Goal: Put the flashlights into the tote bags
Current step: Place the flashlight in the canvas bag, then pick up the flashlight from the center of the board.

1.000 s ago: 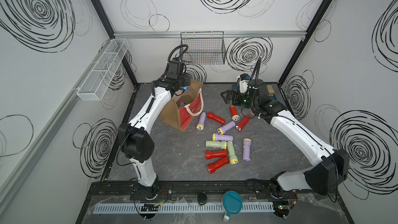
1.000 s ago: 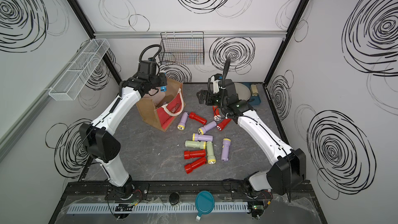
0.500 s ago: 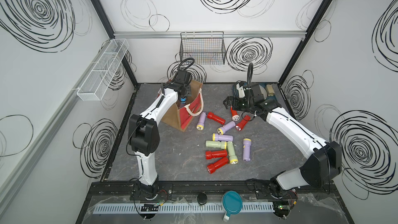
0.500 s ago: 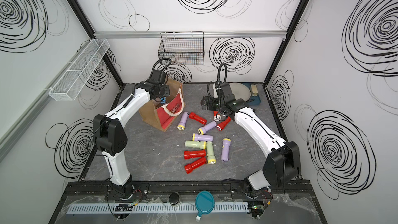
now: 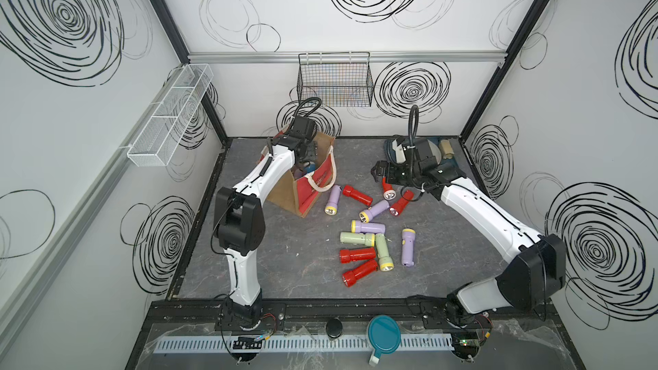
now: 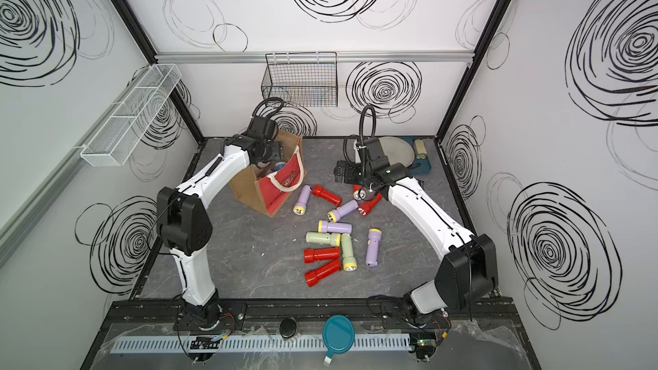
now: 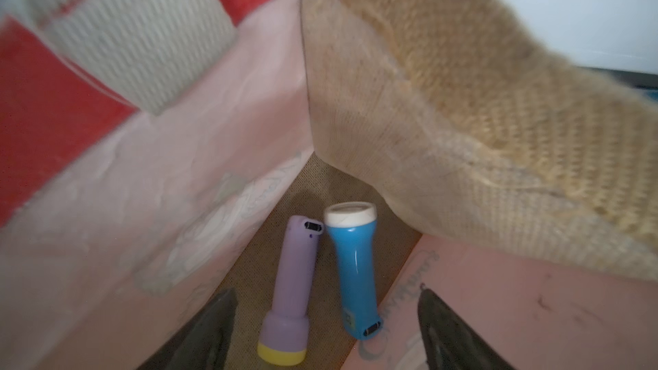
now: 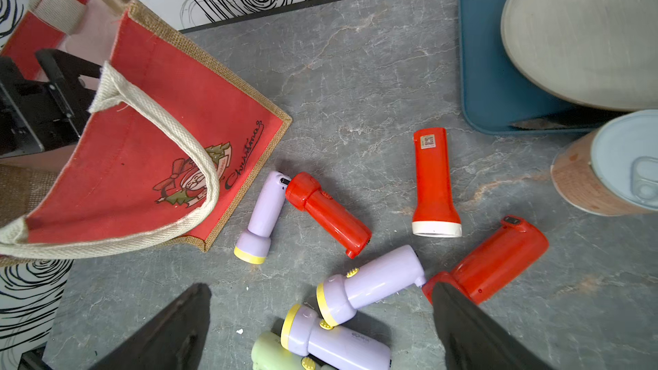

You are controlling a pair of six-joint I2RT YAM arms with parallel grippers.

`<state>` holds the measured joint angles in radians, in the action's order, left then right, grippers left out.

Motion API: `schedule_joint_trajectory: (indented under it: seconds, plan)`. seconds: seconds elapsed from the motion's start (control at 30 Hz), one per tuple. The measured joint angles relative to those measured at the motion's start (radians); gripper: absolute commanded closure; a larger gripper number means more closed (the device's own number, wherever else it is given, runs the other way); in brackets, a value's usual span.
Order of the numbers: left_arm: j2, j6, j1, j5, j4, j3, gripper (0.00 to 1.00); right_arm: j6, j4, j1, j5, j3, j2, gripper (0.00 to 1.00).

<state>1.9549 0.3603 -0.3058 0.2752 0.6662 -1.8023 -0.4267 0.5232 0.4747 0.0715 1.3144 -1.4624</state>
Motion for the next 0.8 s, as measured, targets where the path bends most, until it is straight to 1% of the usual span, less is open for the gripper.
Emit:
schedule_joint_trajectory:
  seconds: [0.13, 0.23, 0.37, 0.43, 0.53, 0.67, 0.73, 0.8]
  plan:
    - [-0.033, -0.015, -0.007, 0.013, 0.028, -0.040, 0.13, -0.002, 0.025, -0.009, -0.011, 0.000, 0.028, 0.00]
    - [-0.097, -0.030, -0.024, 0.031, 0.046, -0.052, 0.13, -0.013, 0.044, -0.017, -0.023, -0.016, 0.071, 0.00]
    - [-0.209, -0.051, -0.092, 0.044, 0.071, -0.053, 0.14, -0.042, 0.060, -0.032, -0.029, -0.110, 0.164, 0.00]
    - [-0.259, -0.058, -0.144, 0.044, 0.090, -0.053, 0.14, -0.060, 0.076, -0.042, -0.031, -0.161, 0.205, 0.00]
    - [-0.331, -0.063, -0.248, 0.037, 0.096, -0.020, 0.15, -0.087, 0.095, -0.070, -0.030, -0.231, 0.256, 0.00]
    - [-0.415, -0.061, -0.426, 0.006, 0.088, 0.102, 0.16, -0.121, 0.103, -0.112, -0.026, -0.320, 0.317, 0.00]
    - [-0.437, -0.054, -0.510, -0.033, 0.075, 0.179, 0.16, -0.136, 0.103, -0.126, -0.025, -0.358, 0.338, 0.00]
    - [-0.442, -0.040, -0.570, -0.074, 0.056, 0.249, 0.17, -0.152, 0.102, -0.137, -0.024, -0.396, 0.357, 0.00]
